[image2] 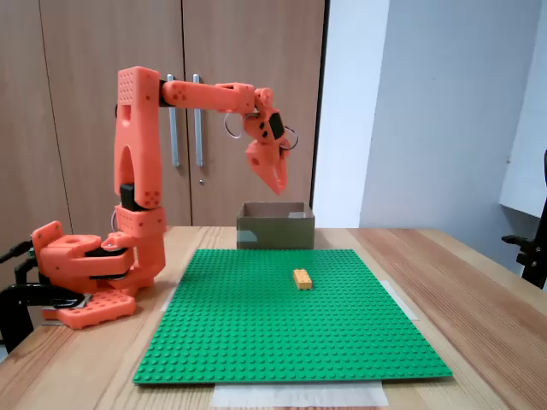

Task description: Pick the red lego block and put it in the box.

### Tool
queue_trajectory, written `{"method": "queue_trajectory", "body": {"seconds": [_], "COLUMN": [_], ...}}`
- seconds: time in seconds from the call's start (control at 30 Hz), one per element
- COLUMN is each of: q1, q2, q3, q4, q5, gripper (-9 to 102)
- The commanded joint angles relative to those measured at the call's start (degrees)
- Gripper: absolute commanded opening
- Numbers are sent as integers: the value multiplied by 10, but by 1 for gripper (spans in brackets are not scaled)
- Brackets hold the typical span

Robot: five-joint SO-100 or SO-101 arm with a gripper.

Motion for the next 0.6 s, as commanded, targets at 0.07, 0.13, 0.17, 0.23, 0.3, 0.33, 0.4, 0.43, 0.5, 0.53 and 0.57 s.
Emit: {"method": "queue_trajectory", "body": {"seconds": [0.07, 0.13, 0.17, 0.23, 0.3, 0.33, 0.4, 0.43, 0.5, 0.53, 0.57], "q1": [12, 16, 18, 23, 28, 33, 45, 51, 66, 74, 83], "q2": [74, 91, 99, 119, 141, 154, 185, 200, 230, 245, 261], "q3": [-3, -3, -3, 4, 18, 28, 59, 75, 105, 120, 137], "q4": [0, 4, 6, 8, 4, -1, -18, -26, -43, -50, -62], "q5": [-20, -29, -33, -42, -54, -62, -73, -79, -87, -91, -95], "gripper": [1, -1, -1, -1, -1, -1, -1, -1, -1, -1, -1]}}
